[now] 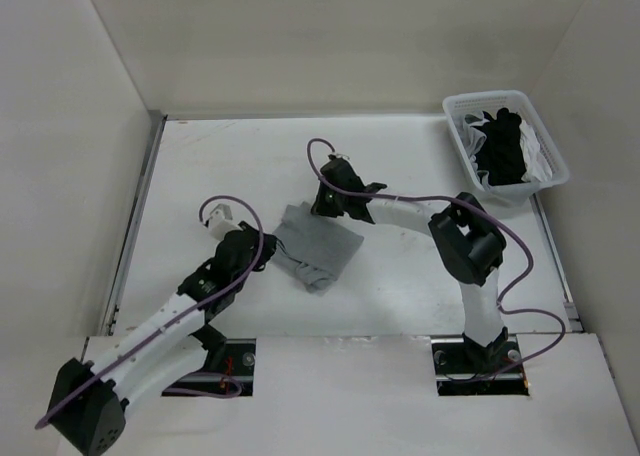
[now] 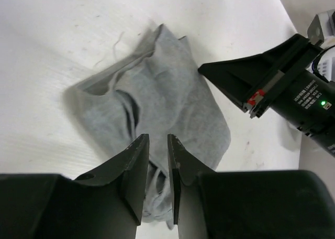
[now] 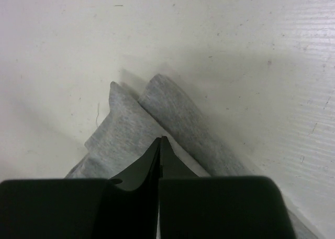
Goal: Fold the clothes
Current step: Fold the tank top
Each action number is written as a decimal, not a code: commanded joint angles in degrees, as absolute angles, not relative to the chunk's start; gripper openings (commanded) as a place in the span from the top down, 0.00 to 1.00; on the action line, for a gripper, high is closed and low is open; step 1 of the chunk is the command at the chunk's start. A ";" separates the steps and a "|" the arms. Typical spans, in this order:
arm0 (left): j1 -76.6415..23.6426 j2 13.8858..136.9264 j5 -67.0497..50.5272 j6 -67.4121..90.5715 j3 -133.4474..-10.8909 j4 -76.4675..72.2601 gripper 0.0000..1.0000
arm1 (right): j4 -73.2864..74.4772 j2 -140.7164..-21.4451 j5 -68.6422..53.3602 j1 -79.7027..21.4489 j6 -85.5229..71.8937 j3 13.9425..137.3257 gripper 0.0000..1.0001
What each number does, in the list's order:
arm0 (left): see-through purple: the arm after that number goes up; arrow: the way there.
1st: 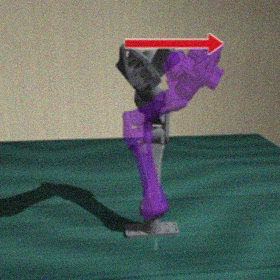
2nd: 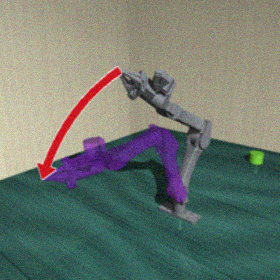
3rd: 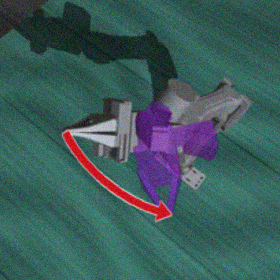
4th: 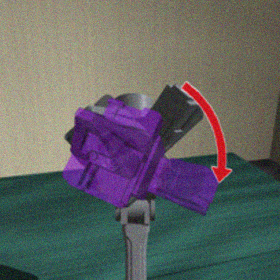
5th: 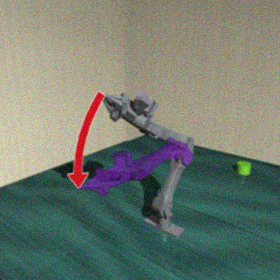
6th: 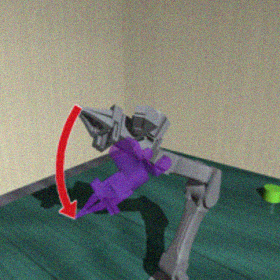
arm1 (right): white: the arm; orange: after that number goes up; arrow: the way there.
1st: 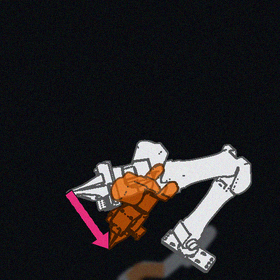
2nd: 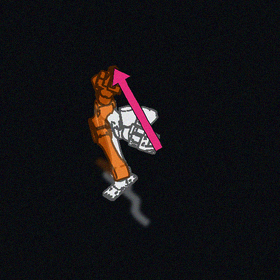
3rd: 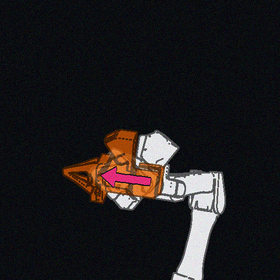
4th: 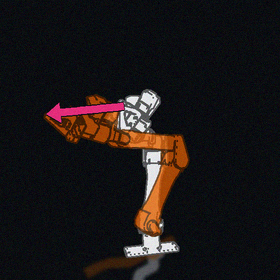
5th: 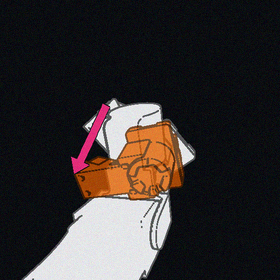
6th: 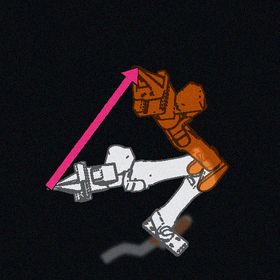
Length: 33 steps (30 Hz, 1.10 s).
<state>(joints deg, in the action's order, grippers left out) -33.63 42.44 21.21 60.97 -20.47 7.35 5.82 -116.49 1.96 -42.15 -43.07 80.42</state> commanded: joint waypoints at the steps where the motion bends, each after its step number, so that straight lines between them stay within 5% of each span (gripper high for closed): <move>1: -36.25 54.01 23.39 57.85 -28.01 4.93 0.80 | 4.13 -111.63 2.81 -43.98 -41.75 80.60 0.99; 7: -32.93 72.49 20.75 55.28 -29.89 -5.25 0.84 | 3.51 -114.24 1.32 -47.33 -42.54 81.38 0.99; 13: -24.49 75.50 16.88 55.81 -23.30 -10.37 0.85 | 3.61 -120.93 0.26 -44.88 -43.07 84.90 0.99; 21: -18.94 67.87 9.68 56.16 -16.00 -11.25 0.84 | 3.08 -123.22 -3.08 -40.21 -43.68 88.06 0.99; 28: -21.83 50.55 10.27 56.52 -17.75 -3.36 0.70 | 4.30 -122.88 -5.36 -38.45 -43.68 92.20 0.97; 33: -30.69 51.58 11.33 53.53 -22.93 5.08 0.68 | 2.55 -111.12 -1.07 -38.71 -40.26 82.56 0.82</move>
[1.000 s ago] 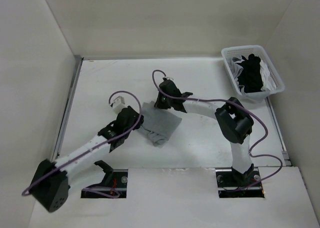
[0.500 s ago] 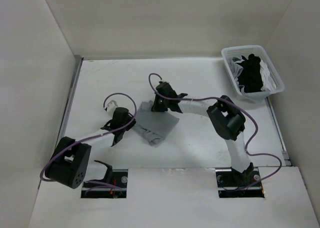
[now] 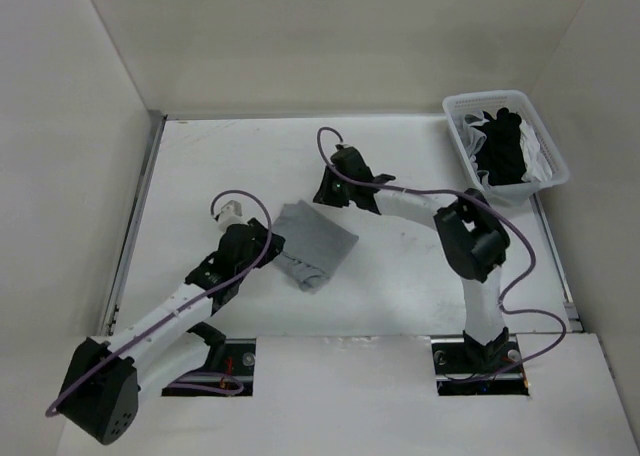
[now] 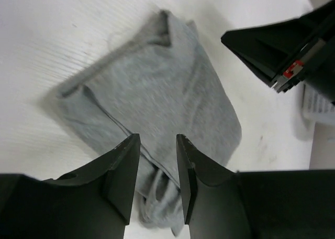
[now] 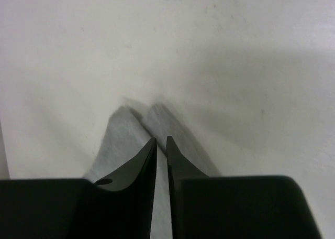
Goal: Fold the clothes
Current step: Fold the tank top
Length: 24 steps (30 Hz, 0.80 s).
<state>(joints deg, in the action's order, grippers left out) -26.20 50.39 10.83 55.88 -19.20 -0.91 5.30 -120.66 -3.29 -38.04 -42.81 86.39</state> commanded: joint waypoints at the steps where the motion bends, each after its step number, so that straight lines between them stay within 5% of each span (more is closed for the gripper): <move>1: -32.37 52.90 11.69 53.87 -23.46 7.27 0.67 | 1.94 -107.79 0.16 -39.06 -39.38 79.40 0.76; 8: -36.52 50.89 11.87 61.69 -17.94 8.62 0.41 | -1.93 -88.53 3.60 -42.31 -38.05 57.95 0.45; 15: -34.06 66.85 6.34 58.89 -20.30 -9.11 0.33 | -4.57 -82.80 4.75 -46.44 -40.42 48.79 0.35; 17: -33.97 73.70 4.84 58.80 -22.31 -15.26 0.44 | -5.09 -81.74 4.83 -47.24 -41.22 47.47 0.35; 21: -32.14 86.28 5.88 57.75 -29.59 -22.40 0.88 | -5.98 -78.32 5.80 -48.12 -42.19 45.18 0.36; 24: -26.17 95.68 6.94 57.65 -40.21 -23.55 0.98 | -5.36 -74.98 5.89 -48.03 -42.28 44.21 0.36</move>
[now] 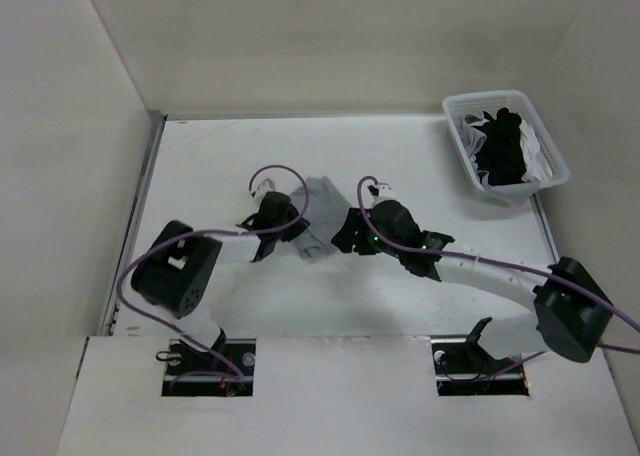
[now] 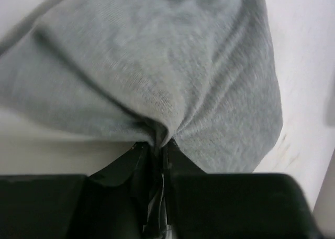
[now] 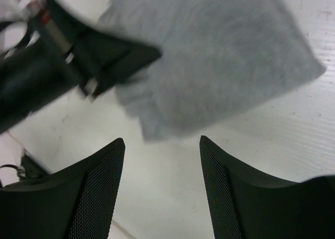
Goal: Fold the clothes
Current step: Fold the tank top, then neatly place the folded tank top to the corner
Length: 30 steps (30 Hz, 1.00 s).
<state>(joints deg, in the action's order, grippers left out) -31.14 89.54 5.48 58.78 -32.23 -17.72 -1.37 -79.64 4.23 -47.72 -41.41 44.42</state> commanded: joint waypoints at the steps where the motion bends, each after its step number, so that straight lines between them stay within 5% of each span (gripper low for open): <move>1: -23.62 98.58 6.86 58.18 -44.60 -23.29 1.00 | -5.19 -73.67 5.89 -48.03 -42.36 43.51 0.36; 8: -6.75 115.11 5.37 58.10 -75.72 -12.85 0.98 | -4.04 -67.42 5.89 -48.03 -42.71 39.99 0.36; 17: 14.09 125.23 1.41 56.78 -87.27 -8.44 0.93 | -1.94 -61.70 5.01 -46.45 -41.92 37.44 0.36; 21: 19.37 129.29 -3.42 55.64 -90.88 -7.12 0.77 | -1.67 -60.03 4.13 -46.27 -42.01 37.27 0.36; 26: 21.93 123.42 4.11 53.53 -84.48 -8.61 0.50 | -1.67 -60.99 3.87 -46.18 -42.01 37.79 0.35; 30: 21.06 116.82 8.26 51.68 -79.20 -10.72 0.43 | -2.81 -62.22 3.95 -46.36 -42.45 37.88 0.28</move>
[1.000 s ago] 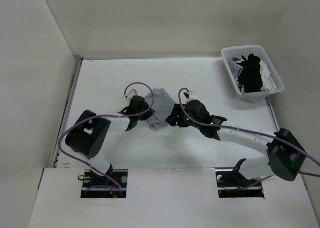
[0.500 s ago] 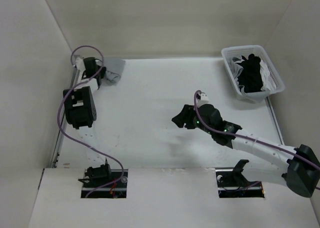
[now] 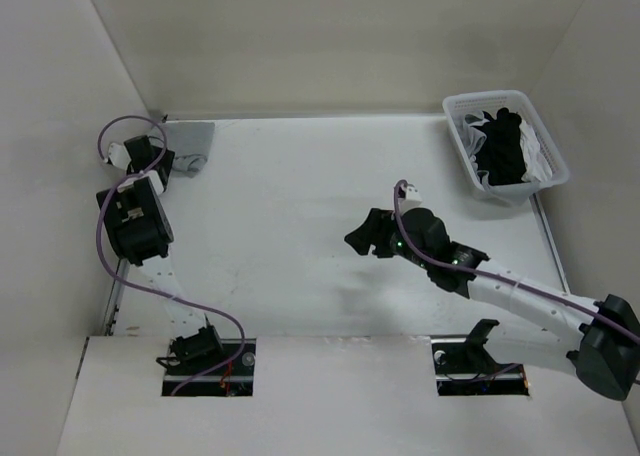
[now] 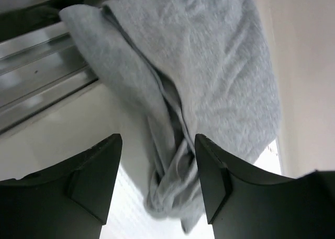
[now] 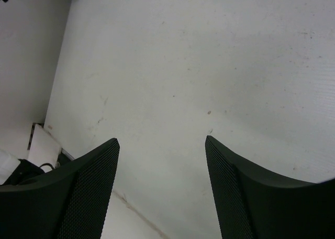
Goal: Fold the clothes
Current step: Neatly place the folded tank top to the corner
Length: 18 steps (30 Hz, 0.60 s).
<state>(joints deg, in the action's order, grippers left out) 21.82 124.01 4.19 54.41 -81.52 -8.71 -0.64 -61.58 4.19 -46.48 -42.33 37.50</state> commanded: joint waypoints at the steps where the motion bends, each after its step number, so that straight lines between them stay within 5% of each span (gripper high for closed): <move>1: 20.09 115.33 8.61 51.51 -78.06 -10.90 0.43 | -2.90 -62.31 4.13 -46.62 -42.45 38.05 0.26; 14: -8.10 81.24 27.33 53.62 -41.68 -9.86 0.42 | -4.13 -59.77 9.13 -47.95 -40.78 38.41 0.26; 16: -13.89 75.97 23.15 51.08 -39.56 -6.35 0.40 | -4.22 -58.54 10.71 -47.07 -40.69 37.53 0.35; 18: -19.35 71.39 18.65 48.52 -37.63 -4.49 0.40 | -4.39 -57.48 12.12 -45.49 -41.04 36.48 0.65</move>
